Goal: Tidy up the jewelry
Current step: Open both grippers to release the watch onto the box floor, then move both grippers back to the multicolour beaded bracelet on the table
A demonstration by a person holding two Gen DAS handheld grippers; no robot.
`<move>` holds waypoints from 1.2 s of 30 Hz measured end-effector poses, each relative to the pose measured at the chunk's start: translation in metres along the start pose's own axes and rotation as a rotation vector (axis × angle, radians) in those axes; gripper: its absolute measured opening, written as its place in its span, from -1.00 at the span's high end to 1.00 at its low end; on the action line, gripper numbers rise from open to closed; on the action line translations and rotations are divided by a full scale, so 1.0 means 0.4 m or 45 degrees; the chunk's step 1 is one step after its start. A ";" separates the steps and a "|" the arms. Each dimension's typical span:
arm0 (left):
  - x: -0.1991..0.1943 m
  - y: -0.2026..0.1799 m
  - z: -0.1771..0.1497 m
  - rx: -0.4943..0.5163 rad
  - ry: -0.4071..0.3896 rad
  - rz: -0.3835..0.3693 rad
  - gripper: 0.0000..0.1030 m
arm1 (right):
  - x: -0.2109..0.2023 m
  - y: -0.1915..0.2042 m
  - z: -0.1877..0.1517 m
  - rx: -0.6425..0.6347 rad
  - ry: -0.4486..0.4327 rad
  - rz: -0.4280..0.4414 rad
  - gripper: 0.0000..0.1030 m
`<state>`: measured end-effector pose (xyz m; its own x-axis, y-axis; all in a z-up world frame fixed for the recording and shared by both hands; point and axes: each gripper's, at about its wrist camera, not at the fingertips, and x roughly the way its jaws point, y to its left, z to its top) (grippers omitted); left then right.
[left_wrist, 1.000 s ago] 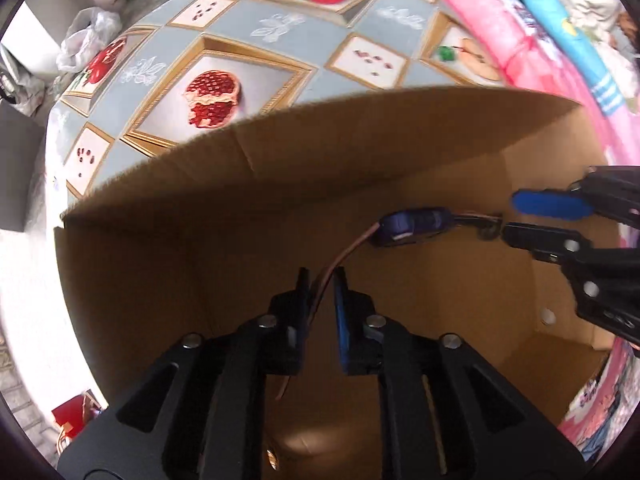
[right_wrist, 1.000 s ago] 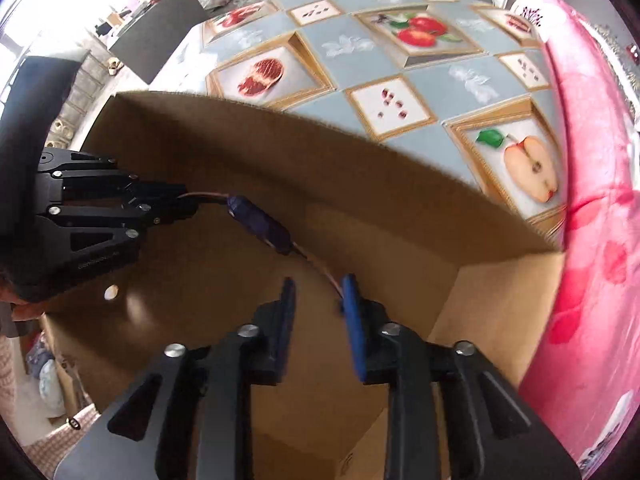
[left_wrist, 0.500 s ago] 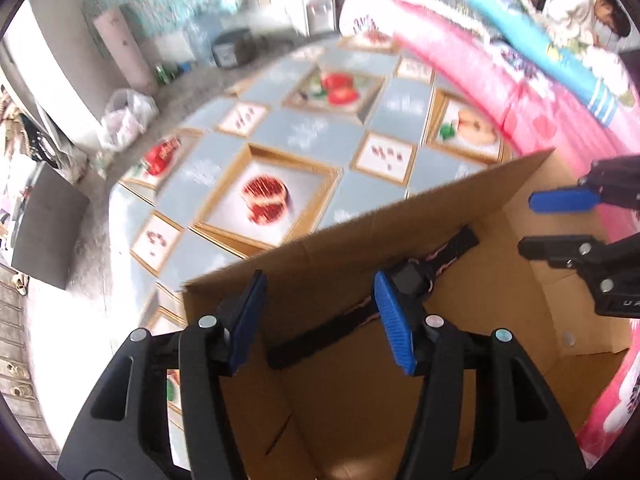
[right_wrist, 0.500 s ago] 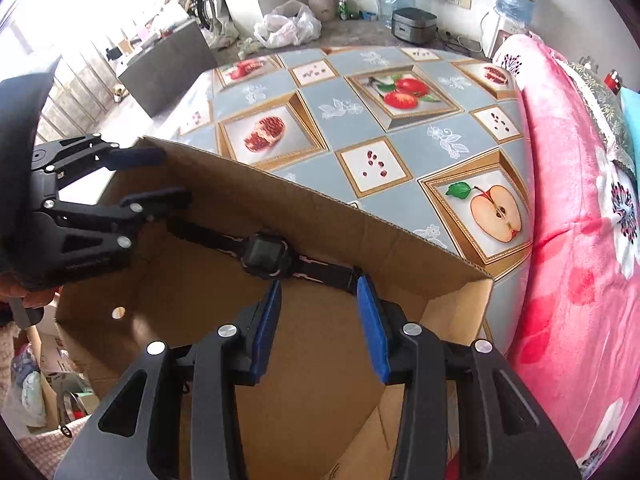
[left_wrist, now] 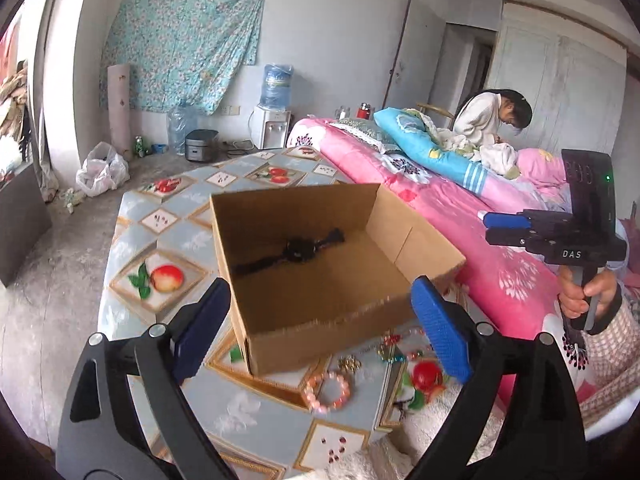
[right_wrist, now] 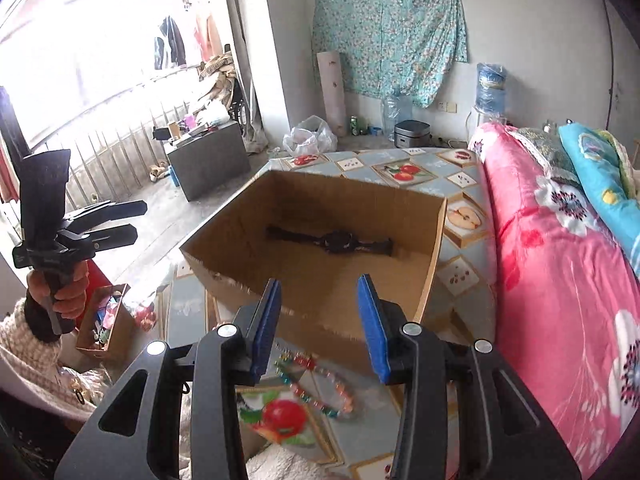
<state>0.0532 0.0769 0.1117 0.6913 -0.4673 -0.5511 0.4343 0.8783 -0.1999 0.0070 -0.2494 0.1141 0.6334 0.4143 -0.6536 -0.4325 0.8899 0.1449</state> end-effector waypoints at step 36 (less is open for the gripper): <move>0.387 -0.290 -0.294 0.261 0.416 0.066 -0.72 | 0.259 -0.113 -0.294 0.384 0.386 -0.283 0.78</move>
<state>0.0420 -0.0854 -0.0459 0.5093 -0.3369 -0.7919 0.5327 0.8461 -0.0174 0.0167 -0.2689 -0.0476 0.4548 0.1730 -0.8737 -0.0741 0.9849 0.1565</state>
